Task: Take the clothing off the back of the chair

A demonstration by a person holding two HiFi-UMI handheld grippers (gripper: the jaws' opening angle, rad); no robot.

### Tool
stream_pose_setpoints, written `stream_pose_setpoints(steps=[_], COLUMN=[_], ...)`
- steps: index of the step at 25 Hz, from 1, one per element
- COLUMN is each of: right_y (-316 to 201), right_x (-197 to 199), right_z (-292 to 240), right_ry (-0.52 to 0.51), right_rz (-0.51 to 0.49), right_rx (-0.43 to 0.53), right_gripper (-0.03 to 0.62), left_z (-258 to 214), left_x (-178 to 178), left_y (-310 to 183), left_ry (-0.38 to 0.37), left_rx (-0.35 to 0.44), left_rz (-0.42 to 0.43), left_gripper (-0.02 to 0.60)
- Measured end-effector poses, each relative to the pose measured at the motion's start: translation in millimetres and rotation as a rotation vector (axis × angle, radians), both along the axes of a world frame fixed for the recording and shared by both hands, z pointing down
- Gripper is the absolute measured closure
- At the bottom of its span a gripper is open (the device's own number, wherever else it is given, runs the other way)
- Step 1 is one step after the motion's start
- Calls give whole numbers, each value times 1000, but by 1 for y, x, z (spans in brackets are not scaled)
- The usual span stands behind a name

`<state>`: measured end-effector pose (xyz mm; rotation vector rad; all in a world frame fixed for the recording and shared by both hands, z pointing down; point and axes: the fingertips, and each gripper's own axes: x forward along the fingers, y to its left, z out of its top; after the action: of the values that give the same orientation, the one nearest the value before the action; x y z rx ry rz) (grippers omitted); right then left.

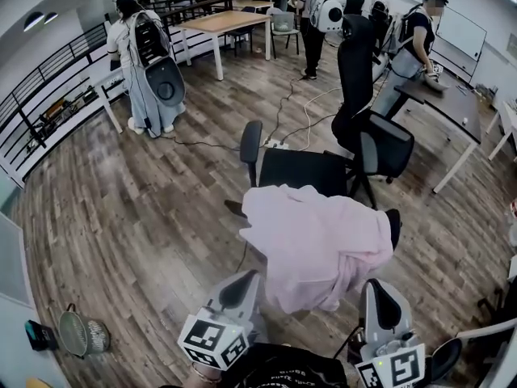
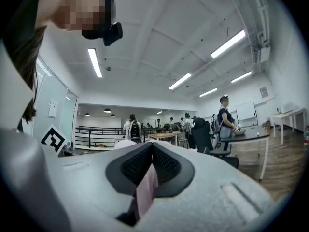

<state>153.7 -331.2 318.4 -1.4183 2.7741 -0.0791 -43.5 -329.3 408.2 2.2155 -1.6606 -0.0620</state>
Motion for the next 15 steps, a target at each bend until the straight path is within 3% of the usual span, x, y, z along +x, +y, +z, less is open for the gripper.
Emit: stream_pose_setpoints(steps=[4, 11, 15], right_y=[-25, -70, -96], right_x=[13, 7, 1], right_z=[-30, -55, -57], right_ry=[34, 6, 57], right_rz=[38, -5, -20], right_rx=[111, 58, 17], right_gripper=[589, 588, 508], left_z=[8, 22, 43], left_x=[-22, -38, -57], left_y=[-16, -44, -58], left_ry=[29, -8, 30], left_rx=[-25, -62, -117], left_rz=[-36, -11, -10], left_gripper=[572, 572, 572])
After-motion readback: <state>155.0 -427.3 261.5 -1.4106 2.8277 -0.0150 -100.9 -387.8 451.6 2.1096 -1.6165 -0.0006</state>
